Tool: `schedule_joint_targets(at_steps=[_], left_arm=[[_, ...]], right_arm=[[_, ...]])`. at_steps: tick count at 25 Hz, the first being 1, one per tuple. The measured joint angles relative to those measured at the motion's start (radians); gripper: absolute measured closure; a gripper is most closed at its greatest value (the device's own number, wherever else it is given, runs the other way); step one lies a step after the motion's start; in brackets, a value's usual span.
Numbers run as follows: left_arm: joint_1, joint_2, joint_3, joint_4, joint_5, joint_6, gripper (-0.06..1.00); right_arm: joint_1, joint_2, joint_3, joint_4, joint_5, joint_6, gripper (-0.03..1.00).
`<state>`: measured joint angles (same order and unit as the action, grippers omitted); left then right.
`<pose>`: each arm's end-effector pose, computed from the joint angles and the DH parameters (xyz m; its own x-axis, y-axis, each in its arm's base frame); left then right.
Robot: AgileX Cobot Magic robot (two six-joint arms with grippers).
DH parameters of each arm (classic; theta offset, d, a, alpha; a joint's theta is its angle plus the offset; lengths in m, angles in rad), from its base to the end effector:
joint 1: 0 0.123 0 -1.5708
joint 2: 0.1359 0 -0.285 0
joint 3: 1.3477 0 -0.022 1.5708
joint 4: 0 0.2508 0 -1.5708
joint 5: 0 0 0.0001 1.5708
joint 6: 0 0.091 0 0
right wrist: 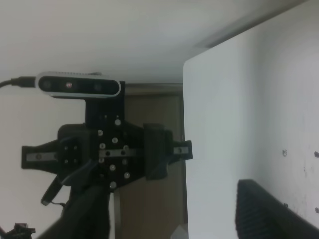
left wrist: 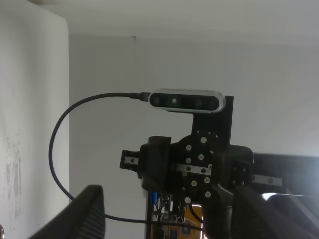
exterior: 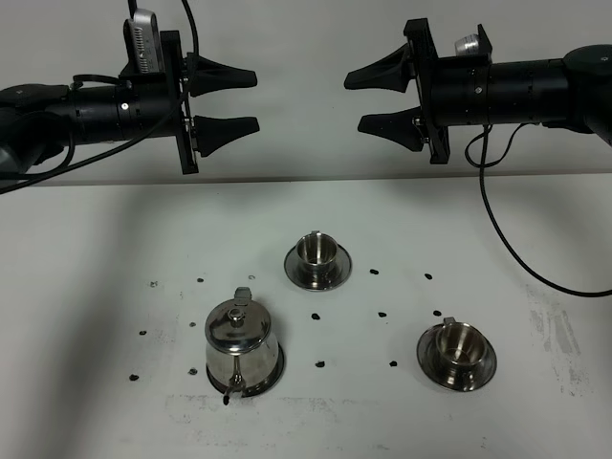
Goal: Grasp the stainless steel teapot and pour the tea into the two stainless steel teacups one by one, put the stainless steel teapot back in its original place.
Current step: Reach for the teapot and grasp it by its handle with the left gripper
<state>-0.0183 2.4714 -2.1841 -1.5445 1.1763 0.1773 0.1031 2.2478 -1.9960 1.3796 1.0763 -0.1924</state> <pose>0.5276 -0.0937 0.2307 -0.9343 -0.3565 -0.0019 -0.0339 0.0943 -0.9950 0.4873 0.1295 0.2774 -0.9361 0.3264 -0.1310 -0.0393 0.2730 0.9612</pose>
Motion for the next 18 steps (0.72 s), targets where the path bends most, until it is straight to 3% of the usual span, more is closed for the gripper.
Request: schedule_joint_targets(at_steps=[18], left_arm=[[0.000, 0.000, 0.000, 0.000, 0.000, 0.018, 0.35]], right_arm=[[0.000, 0.000, 0.000, -0.002, 0.002, -0.038, 0.41]])
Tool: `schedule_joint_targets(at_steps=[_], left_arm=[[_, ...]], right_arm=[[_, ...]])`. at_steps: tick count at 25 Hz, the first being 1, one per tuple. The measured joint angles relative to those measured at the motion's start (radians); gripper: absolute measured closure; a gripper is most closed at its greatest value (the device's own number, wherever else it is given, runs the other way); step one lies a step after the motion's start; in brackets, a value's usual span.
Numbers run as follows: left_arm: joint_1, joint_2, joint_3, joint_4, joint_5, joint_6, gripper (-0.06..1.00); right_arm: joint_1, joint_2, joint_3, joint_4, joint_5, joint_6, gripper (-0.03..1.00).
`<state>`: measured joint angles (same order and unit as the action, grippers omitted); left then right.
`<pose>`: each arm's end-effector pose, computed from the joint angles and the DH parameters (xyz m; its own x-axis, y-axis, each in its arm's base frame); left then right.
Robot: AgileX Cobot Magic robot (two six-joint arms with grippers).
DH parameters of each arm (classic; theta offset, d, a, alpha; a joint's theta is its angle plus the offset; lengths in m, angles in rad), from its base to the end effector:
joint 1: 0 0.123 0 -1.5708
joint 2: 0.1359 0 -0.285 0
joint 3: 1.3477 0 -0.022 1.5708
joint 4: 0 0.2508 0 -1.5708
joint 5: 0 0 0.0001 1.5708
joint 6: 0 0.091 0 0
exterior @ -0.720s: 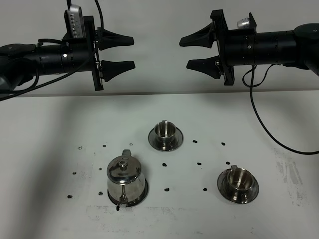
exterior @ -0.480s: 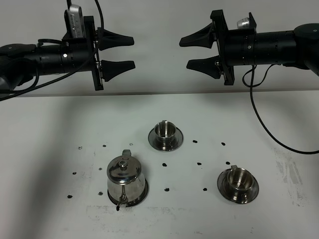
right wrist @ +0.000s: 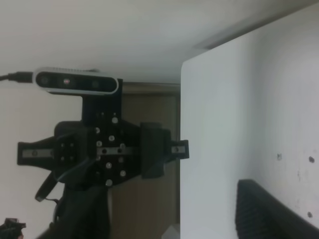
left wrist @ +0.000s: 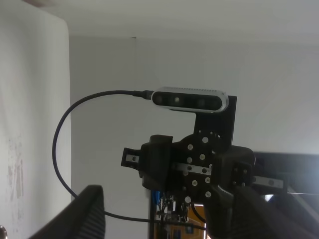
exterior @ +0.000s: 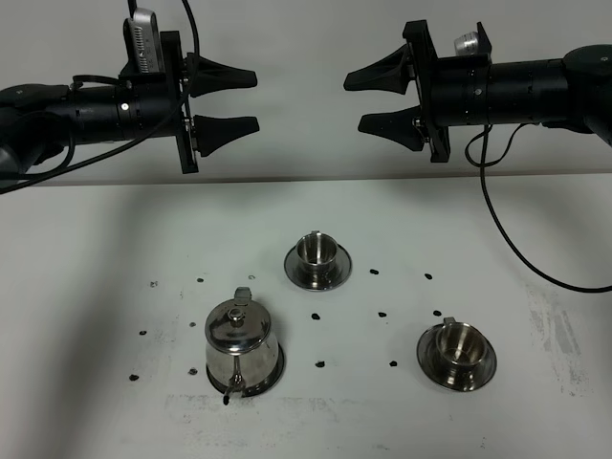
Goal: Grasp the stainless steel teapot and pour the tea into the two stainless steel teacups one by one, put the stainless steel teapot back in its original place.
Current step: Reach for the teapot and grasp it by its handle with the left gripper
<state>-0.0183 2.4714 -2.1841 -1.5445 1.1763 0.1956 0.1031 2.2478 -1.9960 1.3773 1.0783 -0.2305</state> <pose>0.5276 -0.0937 0.2307 -0.9348 -0.3547 -0.0201 -0.0168 0.1008 -0.9948 0.4871 0.1296 0.2773 -0.9347 0.3133 -0.1679 -0.0754 0.2870 0.9550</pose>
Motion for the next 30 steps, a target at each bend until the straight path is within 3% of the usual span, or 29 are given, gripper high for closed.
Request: schedule_joint_targets(at_steps=[7, 15, 22, 30], left_arm=[[0.000, 0.000, 0.000, 0.000, 0.000, 0.036, 0.35], [0.020, -0.015, 0.000, 0.030, 0.000, 0.064, 0.35], [0.061, -0.146, 0.000, 0.241, 0.000, 0.068, 0.35], [0.064, -0.321, 0.000, 0.502, 0.002, 0.056, 0.35]], right_arm=[[0.000, 0.000, 0.000, -0.010, 0.000, -0.047, 0.41], [-0.021, -0.003, 0.000, -0.109, 0.017, -0.117, 0.41], [-0.116, -0.090, 0.000, -0.150, 0.043, -0.176, 0.41], [-0.245, -0.321, 0.000, -0.375, 0.091, -0.185, 0.41]])
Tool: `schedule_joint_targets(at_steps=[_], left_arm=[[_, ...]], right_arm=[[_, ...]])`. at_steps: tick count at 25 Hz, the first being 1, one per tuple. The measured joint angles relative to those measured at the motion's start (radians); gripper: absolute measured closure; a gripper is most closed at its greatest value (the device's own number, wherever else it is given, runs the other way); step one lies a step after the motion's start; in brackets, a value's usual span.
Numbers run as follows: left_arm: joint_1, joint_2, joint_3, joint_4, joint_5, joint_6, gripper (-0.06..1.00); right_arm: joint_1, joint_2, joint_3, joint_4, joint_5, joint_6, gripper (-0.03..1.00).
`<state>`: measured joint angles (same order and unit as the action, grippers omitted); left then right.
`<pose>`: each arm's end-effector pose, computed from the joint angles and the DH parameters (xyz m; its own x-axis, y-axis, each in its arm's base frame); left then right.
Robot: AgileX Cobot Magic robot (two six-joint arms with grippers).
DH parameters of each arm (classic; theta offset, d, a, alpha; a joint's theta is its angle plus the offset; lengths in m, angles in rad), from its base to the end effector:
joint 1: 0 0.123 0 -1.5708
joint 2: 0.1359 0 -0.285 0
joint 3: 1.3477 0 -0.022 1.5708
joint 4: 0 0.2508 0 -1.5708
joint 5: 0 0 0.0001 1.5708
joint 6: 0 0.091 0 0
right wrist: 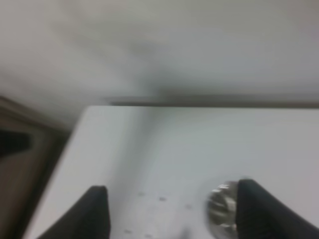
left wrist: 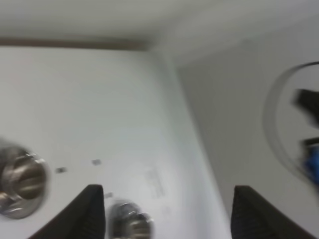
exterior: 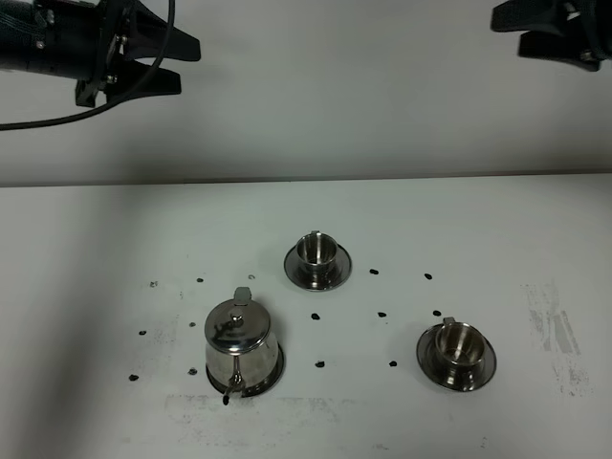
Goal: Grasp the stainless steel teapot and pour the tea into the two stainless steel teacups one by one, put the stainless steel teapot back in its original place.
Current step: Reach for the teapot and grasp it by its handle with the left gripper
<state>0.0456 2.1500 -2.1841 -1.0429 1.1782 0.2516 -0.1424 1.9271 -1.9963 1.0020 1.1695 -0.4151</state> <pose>0.4756 -0.0510 0.3525 -0.8299 -0.2328 -0.5070 0.2974 0.5843 -0.7551 0.4268 0.0101 0.3959 -0.7297 0.1894 -0.6570 -0.3800 0.6865 0.6199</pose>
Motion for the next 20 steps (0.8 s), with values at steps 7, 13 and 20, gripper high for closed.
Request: schedule_joint_targets(at_steps=[7, 13, 20], left_arm=[[-0.001, -0.155, 0.000, 0.200, 0.002, -0.028, 0.35], [-0.021, -0.255, 0.083, 0.332, 0.003, -0.041, 0.35], [-0.027, -0.319, 0.219, 0.387, 0.002, -0.018, 0.35]], right_arm=[[-0.033, -0.206, 0.000, -0.266, 0.045, 0.042, 0.41], [-0.033, -0.331, -0.001, -0.467, 0.050, 0.096, 0.41], [-0.033, -0.505, 0.023, -0.721, 0.051, 0.193, 0.41]])
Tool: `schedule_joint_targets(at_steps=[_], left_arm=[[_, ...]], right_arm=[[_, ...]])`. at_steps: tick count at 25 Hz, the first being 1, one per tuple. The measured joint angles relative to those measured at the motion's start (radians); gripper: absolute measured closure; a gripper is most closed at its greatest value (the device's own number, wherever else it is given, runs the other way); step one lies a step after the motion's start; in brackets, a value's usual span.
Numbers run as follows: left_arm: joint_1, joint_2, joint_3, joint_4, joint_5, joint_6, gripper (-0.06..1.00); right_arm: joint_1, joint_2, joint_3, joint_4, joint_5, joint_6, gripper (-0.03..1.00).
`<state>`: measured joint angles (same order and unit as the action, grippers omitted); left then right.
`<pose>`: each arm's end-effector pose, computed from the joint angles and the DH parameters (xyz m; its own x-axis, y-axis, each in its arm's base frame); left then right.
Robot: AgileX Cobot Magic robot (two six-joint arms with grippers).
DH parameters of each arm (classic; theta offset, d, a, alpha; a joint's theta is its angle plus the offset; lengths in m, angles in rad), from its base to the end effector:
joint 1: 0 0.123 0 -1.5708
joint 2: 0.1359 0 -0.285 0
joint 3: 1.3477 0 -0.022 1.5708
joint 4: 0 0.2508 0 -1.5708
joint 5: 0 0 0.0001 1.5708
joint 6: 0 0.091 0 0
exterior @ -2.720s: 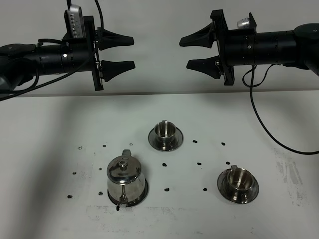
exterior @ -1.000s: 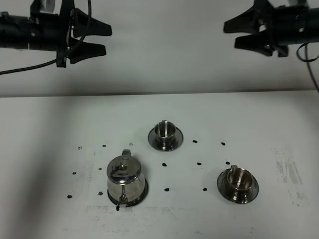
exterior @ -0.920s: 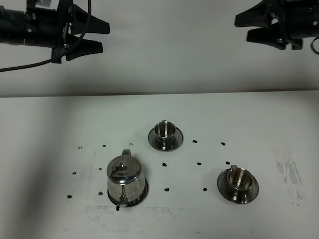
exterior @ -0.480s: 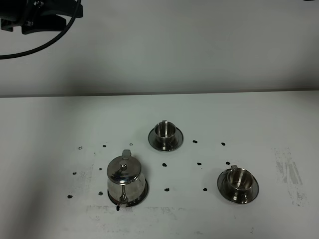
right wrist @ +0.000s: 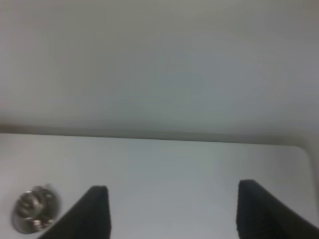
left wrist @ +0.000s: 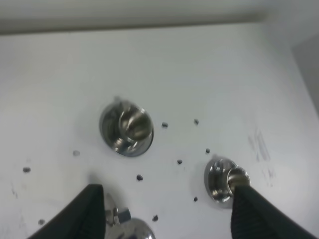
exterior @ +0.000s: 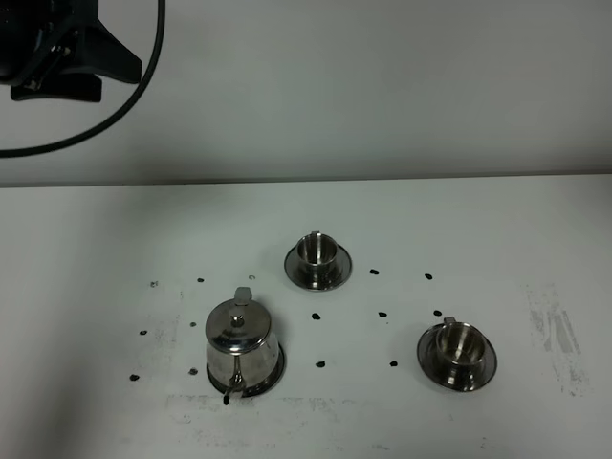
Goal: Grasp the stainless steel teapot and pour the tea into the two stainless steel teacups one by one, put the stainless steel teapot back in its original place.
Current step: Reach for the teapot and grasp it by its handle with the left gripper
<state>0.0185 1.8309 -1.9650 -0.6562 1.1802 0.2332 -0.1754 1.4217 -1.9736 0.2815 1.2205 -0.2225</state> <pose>0.3990 -0.0440 0.4050 -0.7814 -0.0574 -0.6214 0.3082 0.8304 -0.4642 0.2586 -0.0217 0.5279 -0.5199 -0.0287 -0.8537 -0.1130 0.9930 0.0354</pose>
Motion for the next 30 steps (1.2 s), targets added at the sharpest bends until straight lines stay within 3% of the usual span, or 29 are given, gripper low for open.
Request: schedule_joint_targets(at_steps=[9, 14, 20, 30], left_arm=[[0.000, -0.068, 0.085, 0.002, 0.000, 0.034, 0.35], [0.000, -0.099, 0.085, 0.000, 0.000, 0.039, 0.35], [0.000, -0.111, 0.085, 0.000, 0.000, 0.045, 0.35], [0.000, -0.117, 0.085, 0.000, 0.000, 0.048, 0.35]], right_arm=[[0.000, -0.307, 0.405, -0.213, 0.003, 0.085, 0.41], [0.000, -0.536, 0.710, -0.232, -0.023, 0.093, 0.41], [0.000, -0.847, 1.051, -0.259, -0.138, 0.094, 0.41], [0.000, -1.293, 1.362, -0.291, -0.221, 0.100, 0.41]])
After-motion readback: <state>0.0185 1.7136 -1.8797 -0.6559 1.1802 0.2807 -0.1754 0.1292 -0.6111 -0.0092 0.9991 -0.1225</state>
